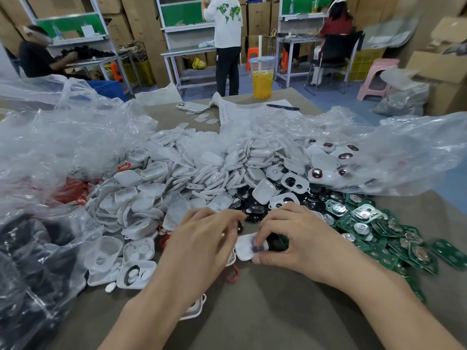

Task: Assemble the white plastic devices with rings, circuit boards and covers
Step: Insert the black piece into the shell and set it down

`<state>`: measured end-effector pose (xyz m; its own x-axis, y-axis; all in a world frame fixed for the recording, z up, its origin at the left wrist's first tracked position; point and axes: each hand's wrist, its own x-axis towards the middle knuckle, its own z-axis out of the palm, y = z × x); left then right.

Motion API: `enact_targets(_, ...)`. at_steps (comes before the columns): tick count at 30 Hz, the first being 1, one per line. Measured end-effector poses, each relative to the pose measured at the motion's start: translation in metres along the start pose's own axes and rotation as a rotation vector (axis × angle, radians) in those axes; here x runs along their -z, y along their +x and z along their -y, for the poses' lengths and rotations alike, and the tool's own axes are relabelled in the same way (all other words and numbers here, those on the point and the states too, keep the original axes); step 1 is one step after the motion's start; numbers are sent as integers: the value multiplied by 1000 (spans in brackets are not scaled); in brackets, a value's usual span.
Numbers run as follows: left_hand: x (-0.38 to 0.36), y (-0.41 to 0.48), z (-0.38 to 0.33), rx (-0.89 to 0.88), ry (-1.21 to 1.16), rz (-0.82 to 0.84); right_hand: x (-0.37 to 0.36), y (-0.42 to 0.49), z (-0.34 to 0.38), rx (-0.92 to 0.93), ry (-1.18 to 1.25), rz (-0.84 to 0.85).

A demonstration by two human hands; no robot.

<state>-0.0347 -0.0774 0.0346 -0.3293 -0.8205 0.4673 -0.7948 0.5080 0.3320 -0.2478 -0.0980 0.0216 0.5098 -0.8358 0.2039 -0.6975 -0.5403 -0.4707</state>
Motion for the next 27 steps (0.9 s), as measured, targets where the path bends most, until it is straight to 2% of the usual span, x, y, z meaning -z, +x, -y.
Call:
enact_targets(3, 7, 0, 6, -10, -59, 16, 0, 0, 0, 2, -7, 5)
enact_targets(7, 6, -2, 7, -134, -79, 145, 0, 0, 1, -2, 1, 6)
enact_targets(11, 1, -3, 8, -162, -56, 244, 0, 0, 0, -7, -21, 10)
enact_targets(18, 5, -4, 9, -78, -113, 157, 0, 0, 1, -11, -19, 1)
enact_targets(27, 3, -5, 12, -121, -56, 217, -1, 0, 0, -2, -21, 20)
